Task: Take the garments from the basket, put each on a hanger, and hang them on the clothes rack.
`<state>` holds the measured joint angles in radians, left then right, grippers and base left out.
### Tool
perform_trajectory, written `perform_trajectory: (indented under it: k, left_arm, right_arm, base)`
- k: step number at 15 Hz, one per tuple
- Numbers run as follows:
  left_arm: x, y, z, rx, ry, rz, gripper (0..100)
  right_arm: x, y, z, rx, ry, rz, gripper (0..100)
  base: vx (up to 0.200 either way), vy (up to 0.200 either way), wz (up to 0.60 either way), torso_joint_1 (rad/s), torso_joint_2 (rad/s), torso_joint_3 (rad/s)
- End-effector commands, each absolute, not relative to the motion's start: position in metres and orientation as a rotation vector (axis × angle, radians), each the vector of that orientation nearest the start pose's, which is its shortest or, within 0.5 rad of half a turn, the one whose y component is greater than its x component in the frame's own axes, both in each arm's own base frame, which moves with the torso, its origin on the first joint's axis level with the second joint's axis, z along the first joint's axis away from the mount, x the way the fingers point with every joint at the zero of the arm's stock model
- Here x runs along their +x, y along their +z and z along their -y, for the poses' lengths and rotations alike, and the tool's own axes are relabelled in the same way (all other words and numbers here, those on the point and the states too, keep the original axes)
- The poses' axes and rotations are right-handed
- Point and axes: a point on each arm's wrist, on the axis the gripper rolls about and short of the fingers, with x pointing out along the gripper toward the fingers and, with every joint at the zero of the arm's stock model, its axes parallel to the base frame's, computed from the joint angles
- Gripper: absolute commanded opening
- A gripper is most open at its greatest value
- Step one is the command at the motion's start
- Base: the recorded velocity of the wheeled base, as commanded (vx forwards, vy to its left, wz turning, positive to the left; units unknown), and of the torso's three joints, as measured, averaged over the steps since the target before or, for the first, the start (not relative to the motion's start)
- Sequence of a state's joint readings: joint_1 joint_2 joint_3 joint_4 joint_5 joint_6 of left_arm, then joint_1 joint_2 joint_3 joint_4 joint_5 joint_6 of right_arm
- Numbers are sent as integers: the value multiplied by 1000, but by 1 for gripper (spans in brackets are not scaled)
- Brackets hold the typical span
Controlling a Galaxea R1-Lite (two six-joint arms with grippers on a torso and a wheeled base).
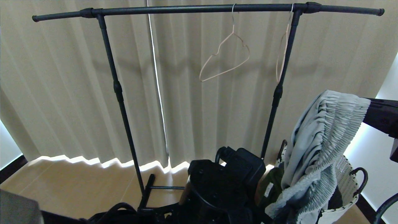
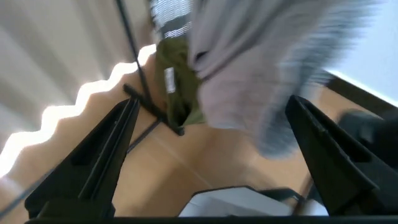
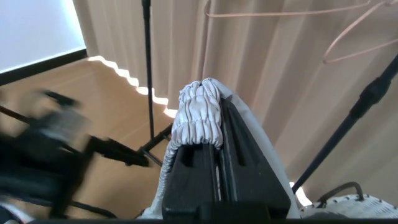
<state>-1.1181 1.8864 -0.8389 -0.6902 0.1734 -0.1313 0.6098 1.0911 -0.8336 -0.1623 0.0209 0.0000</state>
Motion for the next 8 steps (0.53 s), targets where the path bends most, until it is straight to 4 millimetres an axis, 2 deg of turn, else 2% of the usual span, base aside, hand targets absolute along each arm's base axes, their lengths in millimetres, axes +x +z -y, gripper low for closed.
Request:
perform_trajectory:
  k: [1, 8]
  left_arm:
    - [160, 114, 318, 125, -879, -404, 100]
    - [160, 109, 317, 123, -873, -425, 100]
  right_arm:
    - [118, 287, -84, -23, 636, -75, 0]
    - [113, 289, -81, -20, 633, -61, 0]
  base:
    - [0, 0, 0, 0, 0, 0]
    - [0, 0, 0, 0, 0, 0]
